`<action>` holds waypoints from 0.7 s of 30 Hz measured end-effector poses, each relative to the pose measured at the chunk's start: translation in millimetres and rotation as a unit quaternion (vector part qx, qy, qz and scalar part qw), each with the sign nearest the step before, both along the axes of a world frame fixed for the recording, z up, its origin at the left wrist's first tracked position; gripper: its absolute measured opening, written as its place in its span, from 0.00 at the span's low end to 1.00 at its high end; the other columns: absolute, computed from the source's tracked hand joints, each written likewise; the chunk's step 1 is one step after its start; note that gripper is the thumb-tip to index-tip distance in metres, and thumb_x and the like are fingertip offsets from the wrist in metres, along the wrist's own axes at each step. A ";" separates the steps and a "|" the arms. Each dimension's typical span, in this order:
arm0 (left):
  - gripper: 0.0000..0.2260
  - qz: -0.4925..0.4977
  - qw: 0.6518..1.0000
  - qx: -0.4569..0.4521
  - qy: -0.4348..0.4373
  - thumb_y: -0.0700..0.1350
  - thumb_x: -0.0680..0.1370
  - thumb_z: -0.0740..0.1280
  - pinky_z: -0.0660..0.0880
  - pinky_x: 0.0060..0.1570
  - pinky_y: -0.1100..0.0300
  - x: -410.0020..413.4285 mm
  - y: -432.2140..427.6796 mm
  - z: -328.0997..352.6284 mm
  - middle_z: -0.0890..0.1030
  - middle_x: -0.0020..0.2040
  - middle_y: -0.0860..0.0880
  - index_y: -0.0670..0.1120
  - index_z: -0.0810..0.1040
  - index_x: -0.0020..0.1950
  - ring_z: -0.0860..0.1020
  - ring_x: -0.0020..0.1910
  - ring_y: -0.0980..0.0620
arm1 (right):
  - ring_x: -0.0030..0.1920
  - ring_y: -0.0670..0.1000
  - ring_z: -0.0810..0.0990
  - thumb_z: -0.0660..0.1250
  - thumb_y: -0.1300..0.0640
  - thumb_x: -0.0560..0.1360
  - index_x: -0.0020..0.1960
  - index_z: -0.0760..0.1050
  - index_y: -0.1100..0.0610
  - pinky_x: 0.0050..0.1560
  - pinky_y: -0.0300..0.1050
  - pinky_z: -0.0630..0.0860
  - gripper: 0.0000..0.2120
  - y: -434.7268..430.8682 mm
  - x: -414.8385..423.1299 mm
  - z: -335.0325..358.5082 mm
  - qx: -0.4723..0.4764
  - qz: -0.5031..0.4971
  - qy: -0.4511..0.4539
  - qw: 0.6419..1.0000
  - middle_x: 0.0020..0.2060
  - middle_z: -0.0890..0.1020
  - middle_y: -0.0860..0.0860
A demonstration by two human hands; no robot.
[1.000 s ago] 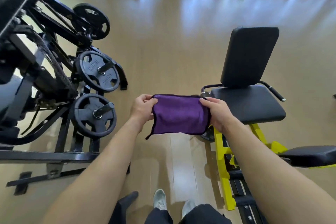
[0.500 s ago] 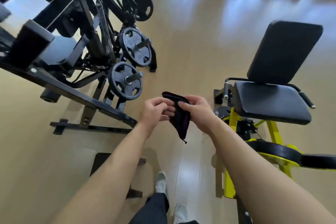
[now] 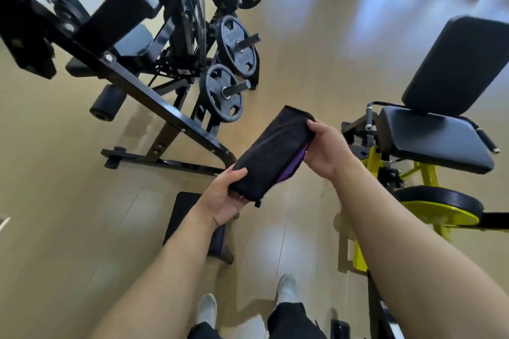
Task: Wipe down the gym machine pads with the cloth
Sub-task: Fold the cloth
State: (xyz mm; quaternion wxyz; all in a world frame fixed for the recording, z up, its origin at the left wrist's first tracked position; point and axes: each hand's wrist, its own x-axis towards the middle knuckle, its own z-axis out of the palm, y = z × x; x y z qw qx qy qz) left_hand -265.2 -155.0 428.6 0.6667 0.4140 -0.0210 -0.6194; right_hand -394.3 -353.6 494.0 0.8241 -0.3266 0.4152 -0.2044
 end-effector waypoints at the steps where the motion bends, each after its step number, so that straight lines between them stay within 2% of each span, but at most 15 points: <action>1: 0.22 0.014 1.000 0.011 0.014 0.42 0.77 0.67 0.74 0.65 0.44 8.6 14.3 -10.3 0.78 0.69 0.40 0.44 0.74 0.71 0.77 0.66 0.39 | 0.62 0.59 0.79 0.58 0.59 0.84 0.69 0.75 0.59 0.64 0.58 0.75 0.16 10.1 5.7 -11.0 -0.005 -0.017 0.010 1.000 0.66 0.80 0.60; 3: 0.21 0.027 0.998 0.045 0.032 0.42 0.80 0.64 0.69 0.70 0.40 27.3 39.3 -30.4 0.77 0.70 0.39 0.43 0.71 0.74 0.75 0.69 0.37 | 0.58 0.59 0.79 0.59 0.61 0.82 0.60 0.78 0.57 0.62 0.58 0.76 0.11 34.2 21.3 -29.4 -0.047 -0.033 0.038 0.998 0.59 0.82 0.60; 5: 0.21 0.036 0.995 0.070 0.054 0.47 0.82 0.61 0.68 0.72 0.39 44.0 56.9 -47.2 0.78 0.69 0.39 0.43 0.71 0.74 0.76 0.68 0.37 | 0.48 0.54 0.79 0.60 0.66 0.79 0.48 0.81 0.56 0.52 0.51 0.77 0.12 65.9 41.5 -44.8 -0.139 -0.023 0.080 0.987 0.44 0.83 0.54; 6: 0.22 0.038 0.994 0.078 0.069 0.52 0.82 0.60 0.69 0.71 0.40 50.3 64.1 -54.3 0.78 0.68 0.39 0.44 0.71 0.74 0.76 0.68 0.37 | 0.45 0.51 0.80 0.61 0.69 0.77 0.45 0.82 0.54 0.49 0.47 0.76 0.14 85.0 52.0 -52.2 -0.208 0.002 0.112 0.972 0.40 0.83 0.50; 7: 0.25 0.038 0.992 0.087 0.083 0.58 0.82 0.59 0.70 0.70 0.41 56.4 70.8 -62.2 0.78 0.68 0.39 0.45 0.72 0.74 0.76 0.68 0.37 | 0.44 0.48 0.81 0.62 0.70 0.75 0.43 0.82 0.52 0.49 0.45 0.77 0.16 105.2 61.4 -63.0 -0.287 0.050 0.146 0.945 0.40 0.84 0.48; 9: 0.33 0.038 0.987 0.104 0.114 0.67 0.80 0.57 0.71 0.68 0.42 67.1 81.6 -80.0 0.78 0.68 0.38 0.44 0.74 0.73 0.76 0.68 0.37 | 0.52 0.47 0.84 0.64 0.66 0.73 0.47 0.85 0.49 0.56 0.45 0.79 0.15 146.7 75.1 -93.0 -0.422 0.218 0.219 0.852 0.49 0.87 0.46; 10: 0.34 0.035 0.985 0.118 0.124 0.69 0.79 0.56 0.72 0.67 0.42 70.1 86.3 -90.5 0.78 0.68 0.38 0.43 0.75 0.72 0.76 0.68 0.38 | 0.56 0.47 0.83 0.66 0.62 0.73 0.50 0.85 0.48 0.60 0.46 0.78 0.14 167.9 77.9 -108.8 -0.471 0.322 0.246 0.783 0.55 0.86 0.45; 11: 0.32 0.030 0.982 0.140 0.120 0.67 0.80 0.58 0.74 0.64 0.42 71.8 90.5 -102.2 0.79 0.66 0.38 0.43 0.76 0.71 0.77 0.66 0.38 | 0.61 0.48 0.81 0.68 0.58 0.74 0.53 0.86 0.47 0.64 0.46 0.76 0.12 185.3 77.7 -125.8 -0.501 0.402 0.255 0.722 0.60 0.85 0.45; 12: 0.26 0.023 0.981 0.165 0.102 0.61 0.81 0.61 0.77 0.60 0.43 73.0 94.2 -114.9 0.81 0.65 0.38 0.43 0.76 0.71 0.79 0.64 0.39 | 0.65 0.47 0.78 0.69 0.55 0.75 0.54 0.86 0.48 0.66 0.45 0.73 0.11 199.0 76.8 -142.2 -0.513 0.434 0.254 0.695 0.62 0.84 0.46; 13: 0.20 0.019 0.978 0.194 0.068 0.52 0.82 0.64 0.79 0.56 0.44 74.7 98.3 -129.1 0.81 0.63 0.39 0.44 0.75 0.71 0.81 0.61 0.39 | 0.66 0.46 0.76 0.69 0.53 0.76 0.54 0.86 0.49 0.67 0.44 0.71 0.09 208.4 75.0 -157.4 -0.512 0.421 0.251 0.705 0.62 0.83 0.45; 15: 0.19 0.007 0.968 0.249 -0.015 0.39 0.81 0.65 0.80 0.56 0.42 79.4 110.2 -160.5 0.82 0.62 0.40 0.45 0.73 0.72 0.81 0.60 0.39 | 0.62 0.46 0.76 0.68 0.55 0.77 0.55 0.84 0.49 0.62 0.43 0.72 0.09 217.5 71.3 -188.1 -0.473 0.295 0.279 0.782 0.58 0.80 0.44; 17: 0.18 -0.025 0.967 0.251 -0.040 0.36 0.80 0.63 0.80 0.57 0.43 82.9 122.3 -182.6 0.83 0.60 0.41 0.46 0.76 0.69 0.81 0.60 0.39 | 0.63 0.47 0.74 0.68 0.59 0.77 0.65 0.76 0.47 0.61 0.44 0.72 0.18 218.2 72.2 -218.7 -0.372 0.224 0.316 0.843 0.61 0.74 0.43; 18: 0.17 -0.041 0.969 0.240 -0.038 0.36 0.80 0.62 0.80 0.56 0.44 83.1 126.9 -192.5 0.84 0.59 0.41 0.45 0.77 0.67 0.82 0.60 0.39 | 0.65 0.48 0.73 0.67 0.61 0.76 0.69 0.73 0.48 0.62 0.45 0.73 0.22 217.8 73.0 -234.4 -0.285 0.242 0.310 0.874 0.63 0.72 0.44; 19: 0.16 -0.045 0.972 0.228 -0.032 0.36 0.80 0.62 0.81 0.55 0.45 84.0 131.5 -200.8 0.84 0.59 0.41 0.45 0.78 0.66 0.82 0.59 0.40 | 0.65 0.49 0.74 0.66 0.63 0.77 0.69 0.72 0.50 0.61 0.45 0.74 0.22 218.1 74.3 -247.1 -0.196 0.271 0.285 0.898 0.63 0.74 0.46; 21: 0.15 -0.027 0.976 0.213 -0.014 0.35 0.80 0.62 0.81 0.52 0.47 86.6 137.7 -215.5 0.84 0.58 0.40 0.43 0.79 0.64 0.83 0.57 0.41 | 0.58 0.53 0.80 0.64 0.66 0.78 0.61 0.77 0.53 0.58 0.49 0.79 0.15 220.5 77.2 -270.7 -0.060 0.316 0.243 0.915 0.55 0.82 0.51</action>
